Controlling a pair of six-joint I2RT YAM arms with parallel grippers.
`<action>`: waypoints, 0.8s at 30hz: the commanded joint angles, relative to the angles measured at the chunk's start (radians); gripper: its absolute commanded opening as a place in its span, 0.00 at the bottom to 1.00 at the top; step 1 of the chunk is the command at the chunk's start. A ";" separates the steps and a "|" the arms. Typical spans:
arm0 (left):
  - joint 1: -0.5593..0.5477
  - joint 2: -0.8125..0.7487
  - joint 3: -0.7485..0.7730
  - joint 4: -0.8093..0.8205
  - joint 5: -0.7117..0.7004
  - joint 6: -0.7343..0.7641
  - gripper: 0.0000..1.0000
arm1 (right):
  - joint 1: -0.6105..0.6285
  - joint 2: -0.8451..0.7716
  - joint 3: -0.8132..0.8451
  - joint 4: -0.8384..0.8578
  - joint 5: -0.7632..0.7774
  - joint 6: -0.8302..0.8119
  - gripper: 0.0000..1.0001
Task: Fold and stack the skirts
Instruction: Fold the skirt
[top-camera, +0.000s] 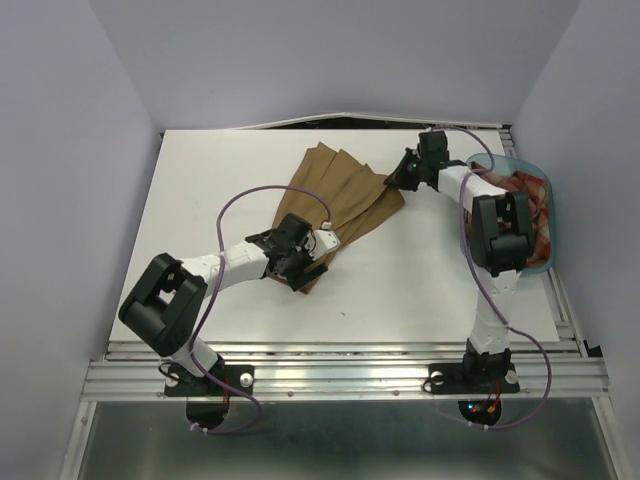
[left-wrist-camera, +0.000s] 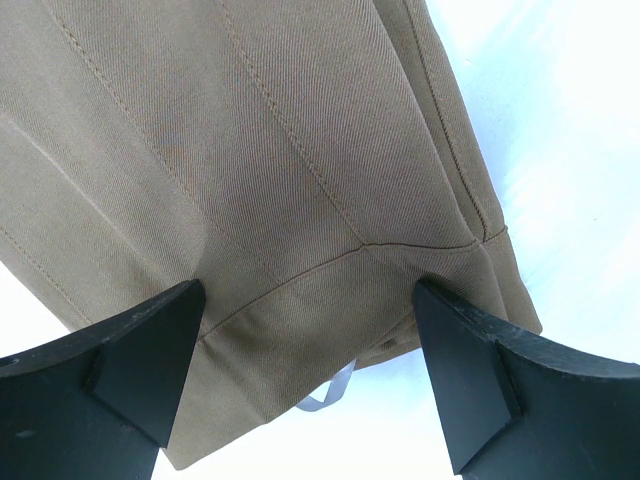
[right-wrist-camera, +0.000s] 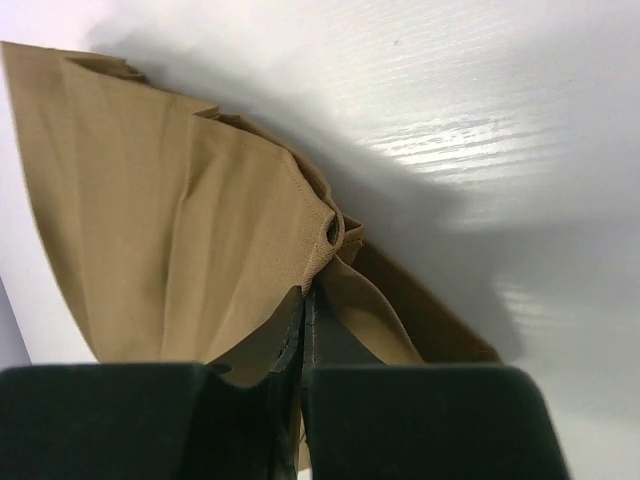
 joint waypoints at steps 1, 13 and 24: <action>-0.008 0.030 -0.027 -0.031 -0.044 -0.009 0.99 | 0.005 -0.206 -0.038 -0.031 0.016 -0.063 0.01; -0.011 0.032 -0.033 -0.036 -0.044 -0.009 0.99 | 0.005 -0.249 -0.184 -0.126 0.113 -0.160 0.01; -0.011 -0.038 -0.027 -0.069 -0.027 0.017 0.99 | 0.005 -0.066 -0.167 -0.144 0.342 -0.284 0.00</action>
